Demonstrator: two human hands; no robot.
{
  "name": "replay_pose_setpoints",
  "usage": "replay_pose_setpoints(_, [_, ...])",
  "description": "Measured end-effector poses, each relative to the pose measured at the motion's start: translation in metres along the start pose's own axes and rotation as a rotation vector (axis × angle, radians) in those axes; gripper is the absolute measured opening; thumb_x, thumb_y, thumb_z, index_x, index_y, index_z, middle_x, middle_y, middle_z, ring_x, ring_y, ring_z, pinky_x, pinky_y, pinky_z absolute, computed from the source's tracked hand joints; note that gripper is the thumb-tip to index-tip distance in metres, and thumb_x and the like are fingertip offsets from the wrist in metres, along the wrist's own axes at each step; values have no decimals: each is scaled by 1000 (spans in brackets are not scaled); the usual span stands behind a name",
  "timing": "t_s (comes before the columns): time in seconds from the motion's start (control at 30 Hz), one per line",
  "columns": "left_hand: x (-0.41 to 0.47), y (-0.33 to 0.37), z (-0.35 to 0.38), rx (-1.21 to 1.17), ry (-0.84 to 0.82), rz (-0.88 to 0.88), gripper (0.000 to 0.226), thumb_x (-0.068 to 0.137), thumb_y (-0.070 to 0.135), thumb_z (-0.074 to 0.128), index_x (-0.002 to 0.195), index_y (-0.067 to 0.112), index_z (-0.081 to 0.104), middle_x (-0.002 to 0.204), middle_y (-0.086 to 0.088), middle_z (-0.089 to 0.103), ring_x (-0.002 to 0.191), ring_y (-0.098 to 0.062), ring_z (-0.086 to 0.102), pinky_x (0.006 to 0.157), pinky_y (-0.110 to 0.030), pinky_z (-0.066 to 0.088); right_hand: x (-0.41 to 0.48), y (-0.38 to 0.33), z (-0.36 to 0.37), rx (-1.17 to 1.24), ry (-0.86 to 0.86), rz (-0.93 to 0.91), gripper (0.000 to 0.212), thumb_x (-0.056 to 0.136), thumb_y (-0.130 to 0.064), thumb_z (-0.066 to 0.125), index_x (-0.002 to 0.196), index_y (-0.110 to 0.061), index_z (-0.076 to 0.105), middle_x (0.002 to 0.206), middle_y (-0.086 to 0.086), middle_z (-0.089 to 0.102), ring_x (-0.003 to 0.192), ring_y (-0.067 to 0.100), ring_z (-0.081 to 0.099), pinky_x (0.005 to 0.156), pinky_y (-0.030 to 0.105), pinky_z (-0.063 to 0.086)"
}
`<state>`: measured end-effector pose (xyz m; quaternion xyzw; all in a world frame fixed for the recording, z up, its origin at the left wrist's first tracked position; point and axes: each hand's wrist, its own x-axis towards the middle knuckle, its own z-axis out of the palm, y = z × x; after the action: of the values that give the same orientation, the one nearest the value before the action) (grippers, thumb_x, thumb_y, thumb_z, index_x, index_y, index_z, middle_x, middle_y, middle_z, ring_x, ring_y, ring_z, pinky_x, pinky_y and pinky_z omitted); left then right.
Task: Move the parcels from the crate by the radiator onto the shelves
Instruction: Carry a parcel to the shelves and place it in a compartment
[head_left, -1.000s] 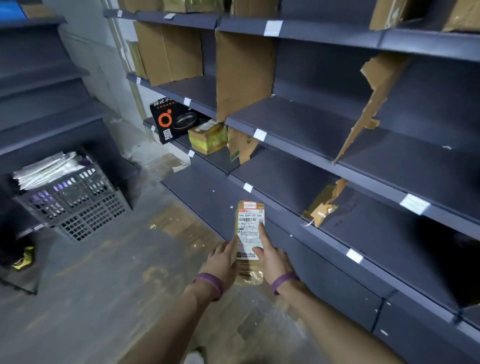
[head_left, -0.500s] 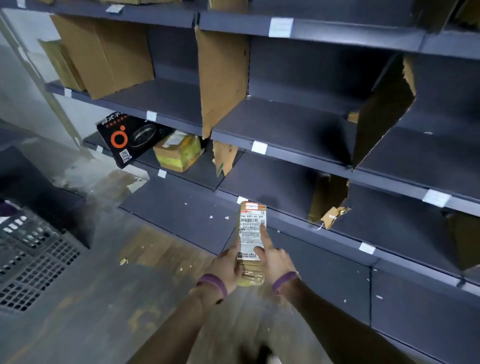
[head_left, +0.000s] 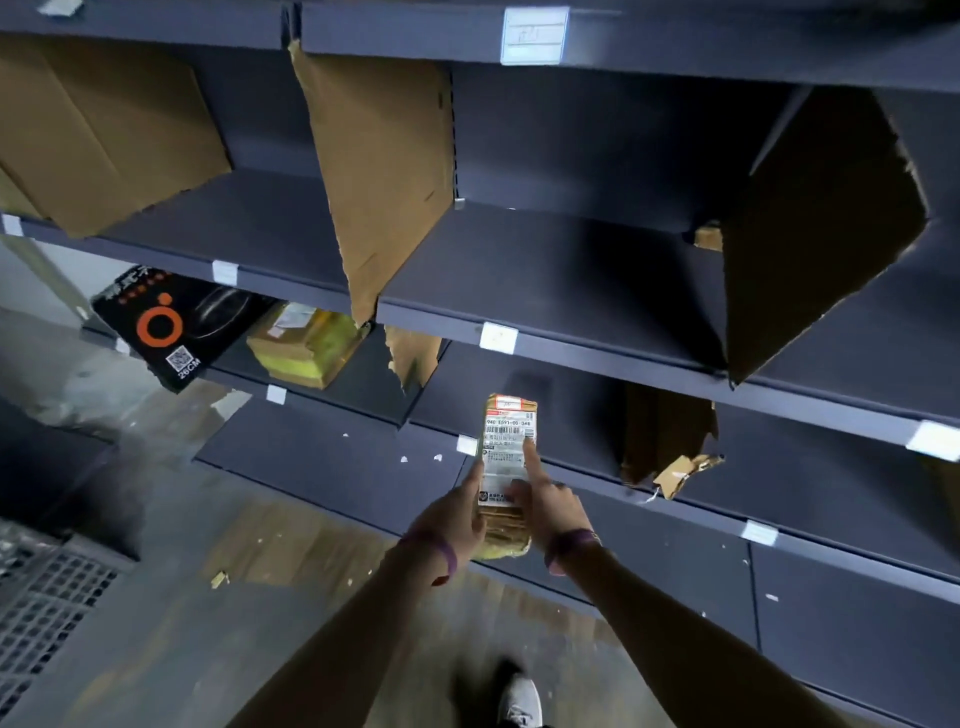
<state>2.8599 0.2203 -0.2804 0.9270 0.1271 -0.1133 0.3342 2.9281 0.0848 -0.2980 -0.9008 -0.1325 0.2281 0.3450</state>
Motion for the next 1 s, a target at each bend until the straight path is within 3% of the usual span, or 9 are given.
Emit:
replay_pose_setpoints(0.2, [46, 3, -11, 66, -78, 34, 82, 93, 17, 55, 150, 37, 0, 126, -5, 62, 100, -18, 64, 85, -28, 51, 34, 1, -7, -38, 56, 42, 65, 101, -32, 36, 149, -47, -5, 111, 19, 66, 94, 32, 66, 84, 38, 52])
replay_pose_setpoints(0.4, [82, -7, -9, 2, -218, 85, 87, 86, 22, 63, 149, 38, 5, 132, -1, 57, 110, -18, 59, 89, -25, 46, 61, 1, -8, 105, 38, 130, 70, 101, -20, 36, 148, -49, -6, 123, 21, 62, 102, 32, 64, 91, 46, 53])
replay_pose_setpoints(0.53, [95, -18, -9, -91, -247, 120, 97, 73, 40, 77, 146, 42, 13, 130, 6, 58, 98, -6, 55, 79, -13, 40, 73, -5, 1, 279, 69, 196, 69, 100, -11, 30, 146, -55, 2, 128, 18, 59, 104, 30, 63, 92, 49, 53])
replay_pose_setpoints(0.6, [100, -22, -6, -123, -231, 126, 98, 70, 43, 79, 146, 41, 17, 130, 6, 58, 100, -5, 56, 83, -14, 43, 76, -6, 8, 379, 101, 222, 67, 99, -12, 29, 145, -57, 8, 129, 16, 58, 105, 28, 63, 93, 49, 52])
replay_pose_setpoints(0.7, [107, -27, -2, -94, -200, 118, 97, 77, 34, 75, 149, 39, 10, 136, 1, 55, 115, -18, 57, 95, -25, 45, 82, -3, 16, 449, 137, 245, 65, 99, -15, 30, 142, -60, 12, 125, 12, 60, 104, 27, 63, 95, 49, 52])
replay_pose_setpoints(0.77, [113, -30, -1, -74, -175, 127, 92, 82, 29, 70, 150, 38, 8, 141, 2, 50, 121, -19, 54, 94, -23, 42, 87, 0, 17, 480, 157, 236, 67, 98, -17, 35, 140, -64, 13, 120, 5, 63, 99, 19, 64, 92, 43, 54])
replay_pose_setpoints(0.83, [121, -28, -2, -81, -135, 145, 79, 86, 27, 66, 148, 38, 19, 141, 4, 49, 122, -19, 53, 92, -23, 41, 93, 3, 15, 494, 173, 216, 72, 93, -22, 47, 134, -71, 14, 111, -10, 68, 93, 4, 65, 81, 26, 57])
replay_pose_setpoints(0.93, [136, -23, -1, -90, -54, 183, 56, 89, 25, 61, 139, 32, 37, 138, 4, 52, 123, -18, 52, 98, -31, 44, 98, 5, 7, 453, 209, 165, 70, 81, -35, 59, 117, -81, 21, 89, -36, 65, 80, -15, 61, 61, 3, 46])
replay_pose_setpoints(1.0, [144, -20, 0, -82, -19, 198, 53, 89, 24, 61, 138, 26, 42, 137, 1, 52, 124, -19, 51, 100, -34, 43, 97, 4, 6, 396, 214, 145, 77, 83, -25, 58, 133, -69, 20, 99, -32, 65, 83, -13, 61, 66, 4, 44])
